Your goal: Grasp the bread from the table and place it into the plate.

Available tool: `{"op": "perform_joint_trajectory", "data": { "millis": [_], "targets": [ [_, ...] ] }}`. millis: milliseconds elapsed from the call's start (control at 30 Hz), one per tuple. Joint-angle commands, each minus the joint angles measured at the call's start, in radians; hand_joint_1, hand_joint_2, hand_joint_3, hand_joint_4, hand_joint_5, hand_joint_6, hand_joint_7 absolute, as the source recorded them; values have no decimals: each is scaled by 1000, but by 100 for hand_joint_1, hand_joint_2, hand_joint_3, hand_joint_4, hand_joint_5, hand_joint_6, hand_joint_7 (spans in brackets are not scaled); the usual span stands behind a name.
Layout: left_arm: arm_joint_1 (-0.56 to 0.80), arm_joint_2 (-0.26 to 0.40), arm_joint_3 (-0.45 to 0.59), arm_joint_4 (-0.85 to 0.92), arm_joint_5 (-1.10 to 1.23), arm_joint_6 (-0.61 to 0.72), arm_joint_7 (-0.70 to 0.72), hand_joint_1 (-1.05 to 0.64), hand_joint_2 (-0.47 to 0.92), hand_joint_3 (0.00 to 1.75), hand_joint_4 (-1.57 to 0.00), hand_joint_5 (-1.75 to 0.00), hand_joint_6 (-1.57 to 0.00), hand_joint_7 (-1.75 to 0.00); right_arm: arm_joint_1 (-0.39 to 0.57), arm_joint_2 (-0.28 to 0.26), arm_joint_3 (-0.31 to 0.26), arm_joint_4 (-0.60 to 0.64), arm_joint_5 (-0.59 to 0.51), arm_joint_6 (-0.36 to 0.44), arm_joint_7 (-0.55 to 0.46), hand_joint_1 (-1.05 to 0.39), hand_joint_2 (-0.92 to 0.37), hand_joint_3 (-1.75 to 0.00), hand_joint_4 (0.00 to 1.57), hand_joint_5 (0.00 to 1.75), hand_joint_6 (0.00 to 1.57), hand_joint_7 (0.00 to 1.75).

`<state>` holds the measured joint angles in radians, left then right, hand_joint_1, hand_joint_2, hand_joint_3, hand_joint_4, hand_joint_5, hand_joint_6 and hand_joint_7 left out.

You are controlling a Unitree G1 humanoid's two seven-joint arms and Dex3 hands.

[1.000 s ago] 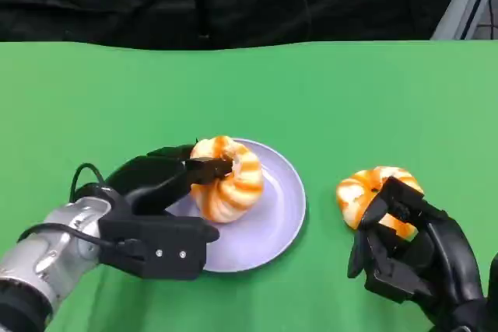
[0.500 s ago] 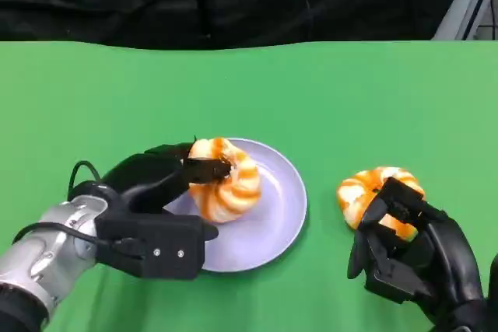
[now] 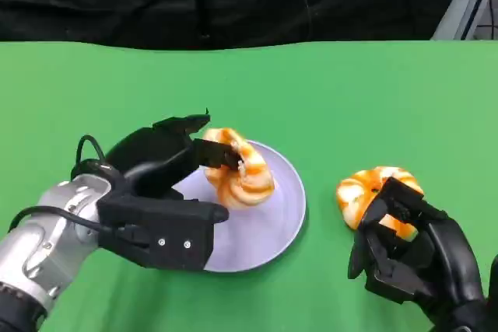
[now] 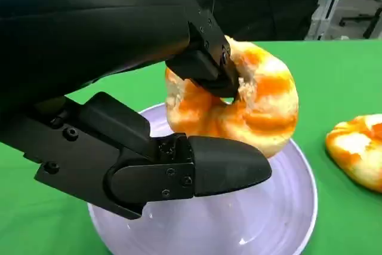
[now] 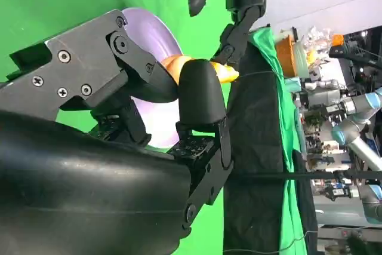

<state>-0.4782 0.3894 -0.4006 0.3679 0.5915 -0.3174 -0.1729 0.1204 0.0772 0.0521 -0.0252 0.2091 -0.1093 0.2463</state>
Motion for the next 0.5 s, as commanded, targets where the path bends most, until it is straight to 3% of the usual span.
{"op": "perform_joint_trajectory", "data": {
  "millis": [33,133,200,367,400,467,500],
  "targets": [
    [33,11,44,-48,-49,19,-23,-105,92,63,-12,-3,-78,-8,0,-10,-9,-3,4,-11,-1,-11,-58,-115,84,175,62,175],
    [39,15,51,-66,-44,20,-16,-105,92,61,-30,-8,-97,-8,-2,-11,-11,-2,7,-11,1,-9,-58,-116,84,175,62,174],
    [41,25,48,-79,-10,1,17,-105,92,65,-55,-12,-95,-2,-2,-11,-11,-2,6,-12,1,-9,-58,-116,84,175,62,174],
    [47,20,57,-75,13,-32,78,-105,92,65,-96,-8,-92,-1,1,-10,-9,-11,4,1,-6,-9,-58,-117,85,175,63,174],
    [46,19,58,-72,16,-35,86,-104,92,62,-110,-10,-102,-4,1,-11,-9,-13,3,2,-5,-10,-58,-117,84,175,62,174],
    [47,8,61,-51,14,-49,120,-103,92,61,-117,-9,-109,-5,1,-13,-8,-13,0,1,-5,-10,-58,-117,84,175,62,174],
    [49,-5,68,-35,-1,-62,141,-95,92,50,-110,-74,-111,-49,1,-12,-7,-13,-1,-1,-6,-10,-58,-118,84,175,62,174]
  ]
}}
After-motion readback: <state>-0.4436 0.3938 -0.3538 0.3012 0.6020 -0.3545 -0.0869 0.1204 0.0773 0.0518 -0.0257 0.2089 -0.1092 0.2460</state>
